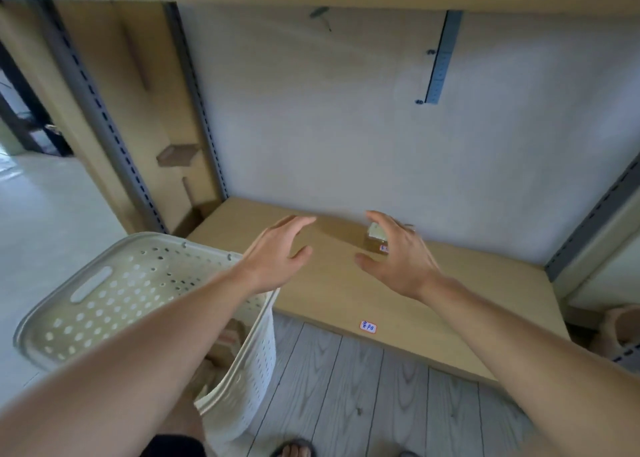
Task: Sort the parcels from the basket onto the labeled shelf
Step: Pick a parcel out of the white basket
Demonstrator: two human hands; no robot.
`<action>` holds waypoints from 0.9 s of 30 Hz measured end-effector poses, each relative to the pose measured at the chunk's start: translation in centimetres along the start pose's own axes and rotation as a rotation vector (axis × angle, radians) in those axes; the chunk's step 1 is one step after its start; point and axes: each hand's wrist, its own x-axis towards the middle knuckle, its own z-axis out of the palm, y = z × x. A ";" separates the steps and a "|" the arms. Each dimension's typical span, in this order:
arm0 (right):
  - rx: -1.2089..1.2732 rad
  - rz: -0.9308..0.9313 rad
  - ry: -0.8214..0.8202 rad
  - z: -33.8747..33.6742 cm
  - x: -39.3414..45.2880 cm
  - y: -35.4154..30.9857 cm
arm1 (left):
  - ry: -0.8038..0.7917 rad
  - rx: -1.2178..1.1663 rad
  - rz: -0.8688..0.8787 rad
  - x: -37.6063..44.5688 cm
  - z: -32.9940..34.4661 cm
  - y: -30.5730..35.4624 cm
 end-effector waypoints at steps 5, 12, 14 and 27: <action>0.016 -0.123 -0.131 4.6 2.2 -5.8 | 0.056 0.005 -0.213 -3.5 -2.4 -5.4; 0.096 -0.233 -0.311 10.8 5.0 -13.2 | 0.212 -0.042 -0.488 -7.7 -3.8 -12.1; 0.110 -0.241 -0.400 13.1 5.4 -14.5 | 0.218 -0.059 -0.540 -8.6 -3.5 -13.9; -0.026 0.086 -0.744 27.0 10.7 -16.0 | -0.026 -0.082 -0.830 -6.7 0.7 -27.0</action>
